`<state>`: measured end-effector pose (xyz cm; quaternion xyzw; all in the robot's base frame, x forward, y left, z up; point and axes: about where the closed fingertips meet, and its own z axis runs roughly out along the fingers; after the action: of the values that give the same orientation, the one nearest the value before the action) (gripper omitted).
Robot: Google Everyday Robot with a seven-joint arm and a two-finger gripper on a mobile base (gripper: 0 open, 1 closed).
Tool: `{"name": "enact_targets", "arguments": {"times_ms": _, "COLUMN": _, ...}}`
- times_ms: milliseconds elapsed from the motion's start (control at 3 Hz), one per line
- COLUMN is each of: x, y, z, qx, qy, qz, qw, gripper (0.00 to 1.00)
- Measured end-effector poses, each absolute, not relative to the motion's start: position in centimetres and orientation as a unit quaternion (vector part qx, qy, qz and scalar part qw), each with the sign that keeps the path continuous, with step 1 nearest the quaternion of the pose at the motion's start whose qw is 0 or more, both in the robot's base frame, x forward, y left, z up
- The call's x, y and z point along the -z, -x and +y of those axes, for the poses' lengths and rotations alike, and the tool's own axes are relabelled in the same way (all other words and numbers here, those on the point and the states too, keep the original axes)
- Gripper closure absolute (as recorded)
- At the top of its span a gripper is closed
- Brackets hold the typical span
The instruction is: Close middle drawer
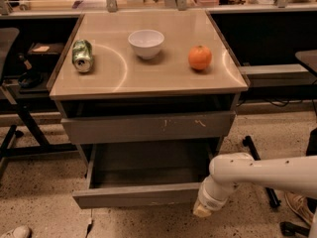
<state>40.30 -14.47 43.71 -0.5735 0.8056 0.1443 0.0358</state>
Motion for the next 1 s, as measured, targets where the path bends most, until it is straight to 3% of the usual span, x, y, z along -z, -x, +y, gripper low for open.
{"name": "enact_targets", "arguments": {"times_ms": 333, "x": -43.3, "y": -42.7, "z": -14.8, "qx": -0.130, "qy": 0.573, "qz": 0.808, "qw": 0.041, "gripper": 1.00}}
{"name": "enact_targets", "arguments": {"times_ms": 1000, "x": -43.3, "y": -47.1, "z": -15.1, "qx": -0.101, "qy": 0.574, "qz": 0.811, "qw": 0.041, "gripper": 1.00}}
